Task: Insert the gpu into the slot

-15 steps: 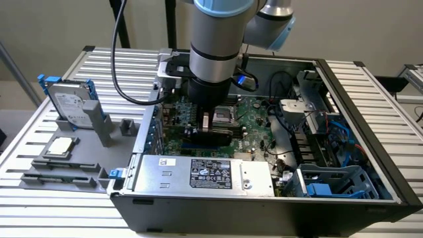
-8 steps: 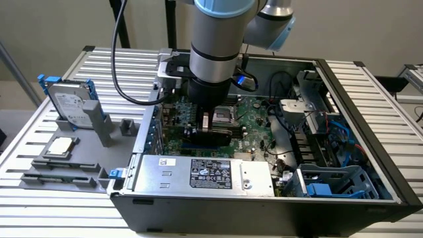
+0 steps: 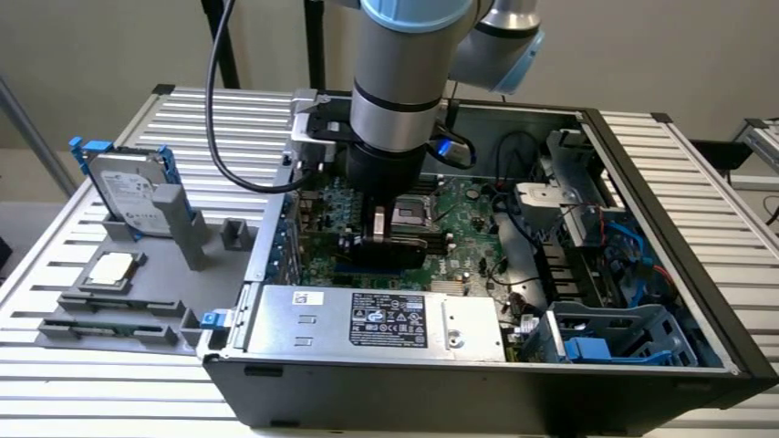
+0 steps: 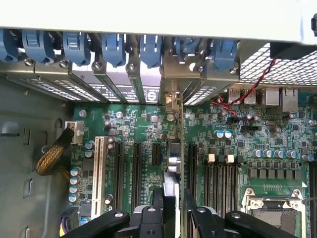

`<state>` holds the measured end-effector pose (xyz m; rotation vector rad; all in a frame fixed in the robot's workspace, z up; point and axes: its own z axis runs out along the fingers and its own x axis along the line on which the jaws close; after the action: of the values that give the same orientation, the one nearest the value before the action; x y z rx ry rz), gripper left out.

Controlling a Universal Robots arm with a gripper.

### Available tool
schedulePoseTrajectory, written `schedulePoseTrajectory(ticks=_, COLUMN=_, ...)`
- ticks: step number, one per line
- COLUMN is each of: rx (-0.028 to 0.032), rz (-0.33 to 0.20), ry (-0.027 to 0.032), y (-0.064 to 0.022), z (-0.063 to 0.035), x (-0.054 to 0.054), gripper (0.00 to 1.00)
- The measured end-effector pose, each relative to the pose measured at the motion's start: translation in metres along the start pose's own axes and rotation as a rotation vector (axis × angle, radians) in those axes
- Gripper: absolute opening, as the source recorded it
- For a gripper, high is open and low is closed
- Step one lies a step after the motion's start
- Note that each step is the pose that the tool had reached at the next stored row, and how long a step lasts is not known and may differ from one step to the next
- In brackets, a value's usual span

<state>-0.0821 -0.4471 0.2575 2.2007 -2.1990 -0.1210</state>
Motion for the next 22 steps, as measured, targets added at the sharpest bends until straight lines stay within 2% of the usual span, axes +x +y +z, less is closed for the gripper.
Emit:
schedulePoseTrajectory(ticks=10, rx=-0.0011, rz=-0.001, ry=0.0002, y=-0.0021, z=-0.0008, x=-0.0006, gripper=0.26)
schedulePoseTrajectory(ticks=14, rx=-0.0050, rz=0.000, ry=0.0007, y=-0.0033, z=0.0001, x=0.0001, gripper=0.26)
schedulePoseTrajectory(ticks=19, rx=-0.0183, rz=0.000, ry=-0.0002, y=-0.0034, z=0.0003, x=0.0000, gripper=0.26)
schedulePoseTrajectory(ticks=22, rx=-0.0236, rz=0.000, ry=-0.0001, y=-0.0037, z=0.0001, x=0.0001, gripper=0.26)
